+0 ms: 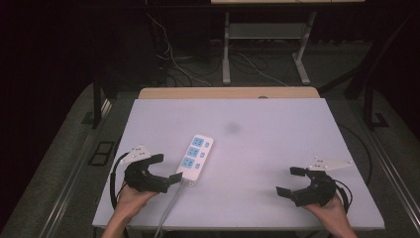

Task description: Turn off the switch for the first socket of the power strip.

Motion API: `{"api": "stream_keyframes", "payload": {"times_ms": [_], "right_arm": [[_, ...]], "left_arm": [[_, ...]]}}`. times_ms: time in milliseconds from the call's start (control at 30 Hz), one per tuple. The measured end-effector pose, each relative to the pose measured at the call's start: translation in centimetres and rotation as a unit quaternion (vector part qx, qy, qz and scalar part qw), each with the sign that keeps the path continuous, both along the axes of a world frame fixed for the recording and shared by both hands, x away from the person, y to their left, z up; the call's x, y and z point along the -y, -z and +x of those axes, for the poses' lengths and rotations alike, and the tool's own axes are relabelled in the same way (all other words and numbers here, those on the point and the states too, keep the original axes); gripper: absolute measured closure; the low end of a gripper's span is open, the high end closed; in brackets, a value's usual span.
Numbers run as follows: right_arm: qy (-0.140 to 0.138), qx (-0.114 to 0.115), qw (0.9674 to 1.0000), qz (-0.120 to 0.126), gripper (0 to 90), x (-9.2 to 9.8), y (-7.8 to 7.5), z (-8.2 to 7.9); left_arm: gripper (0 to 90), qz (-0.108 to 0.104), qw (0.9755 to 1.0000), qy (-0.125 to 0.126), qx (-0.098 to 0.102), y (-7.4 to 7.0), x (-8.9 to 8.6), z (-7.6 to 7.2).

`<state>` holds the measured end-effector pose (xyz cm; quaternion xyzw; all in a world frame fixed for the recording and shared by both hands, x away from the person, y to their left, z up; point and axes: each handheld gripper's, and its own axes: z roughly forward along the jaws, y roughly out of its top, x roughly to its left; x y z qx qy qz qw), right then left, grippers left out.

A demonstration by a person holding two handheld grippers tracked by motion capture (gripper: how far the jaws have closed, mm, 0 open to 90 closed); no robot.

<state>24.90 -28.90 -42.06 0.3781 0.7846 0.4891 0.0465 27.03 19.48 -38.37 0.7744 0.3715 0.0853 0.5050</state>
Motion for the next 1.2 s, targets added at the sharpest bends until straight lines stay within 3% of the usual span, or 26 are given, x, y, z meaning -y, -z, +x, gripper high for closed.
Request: {"api": "stream_keyframes", "payload": {"times_ms": [800,1200], "right_arm": [[-0.003,-0.001,1.0,-0.003,0.6,-0.1,0.0,0.0],[-0.005,0.0,1.0,-0.004,0.6,-0.1,0.0,0.0]], "left_arm": [[0.0,0.057,0.9978,0.026,-0.024,-0.8,1.5,3.0],[0.0,0.083,0.9952,0.041,-0.032,-1.1,2.7,4.5]]}}
